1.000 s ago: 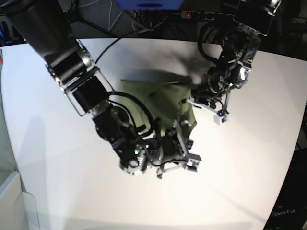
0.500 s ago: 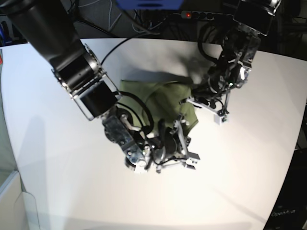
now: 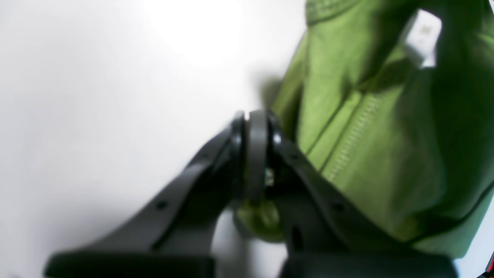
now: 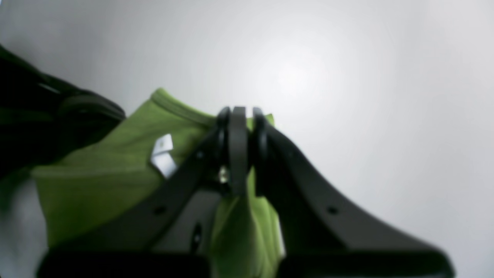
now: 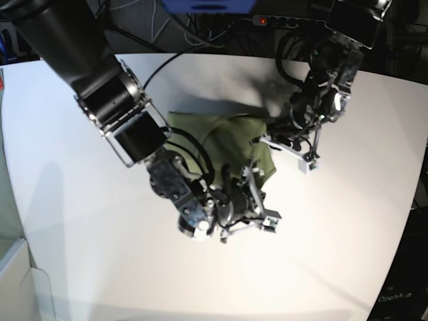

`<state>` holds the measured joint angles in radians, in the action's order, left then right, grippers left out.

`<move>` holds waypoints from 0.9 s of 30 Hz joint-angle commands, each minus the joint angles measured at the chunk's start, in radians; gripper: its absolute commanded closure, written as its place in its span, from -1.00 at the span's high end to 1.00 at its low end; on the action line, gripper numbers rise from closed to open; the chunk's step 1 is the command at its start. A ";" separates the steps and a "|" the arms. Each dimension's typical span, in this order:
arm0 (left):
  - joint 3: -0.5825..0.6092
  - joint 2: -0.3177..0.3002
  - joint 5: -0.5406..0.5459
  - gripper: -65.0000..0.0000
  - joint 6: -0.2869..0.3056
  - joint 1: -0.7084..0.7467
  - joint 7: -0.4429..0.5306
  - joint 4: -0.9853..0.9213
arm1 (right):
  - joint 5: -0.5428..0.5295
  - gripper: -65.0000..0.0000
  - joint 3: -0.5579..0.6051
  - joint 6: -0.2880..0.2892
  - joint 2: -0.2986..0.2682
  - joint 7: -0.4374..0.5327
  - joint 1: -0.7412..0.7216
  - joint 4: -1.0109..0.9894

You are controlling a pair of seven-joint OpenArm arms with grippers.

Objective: Fold the T-shirt properly
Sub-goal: 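Move the left gripper to the bundle's edge and grasp it, then open the left gripper and lift it away from the bundle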

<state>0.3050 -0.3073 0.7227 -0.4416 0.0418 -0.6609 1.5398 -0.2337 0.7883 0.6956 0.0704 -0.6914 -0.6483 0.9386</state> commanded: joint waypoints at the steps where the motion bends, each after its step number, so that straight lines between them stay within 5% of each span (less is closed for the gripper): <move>1: 0.000 -0.005 -0.001 -0.93 -0.009 0.005 -0.023 0.008 | -0.010 -0.97 -0.005 0.003 0.015 0.022 -0.037 0.013; 6: 0.000 -0.005 -0.001 -0.93 -0.009 0.005 -0.023 0.011 | -0.010 -0.92 -0.005 0.003 0.016 0.020 -0.037 0.013; 14: 0.001 -0.005 0.004 -0.93 -0.009 0.016 -0.023 0.015 | -0.010 0.03 -0.005 0.003 0.015 0.011 -0.035 0.013; 20: -0.005 -0.023 0.008 -0.93 -0.009 0.059 -0.023 0.017 | -0.010 0.05 -0.005 0.003 0.013 -0.027 -0.041 0.021; 27: -0.002 -0.112 0.004 -0.93 -0.009 0.166 -0.013 0.017 | -0.008 0.05 -0.003 0.003 -0.017 -0.040 -0.034 0.036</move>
<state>0.2970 -0.4030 0.7528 -0.3748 0.1738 -0.5701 1.5803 -0.2325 0.7898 0.6991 0.0441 -0.7509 -0.6479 0.9497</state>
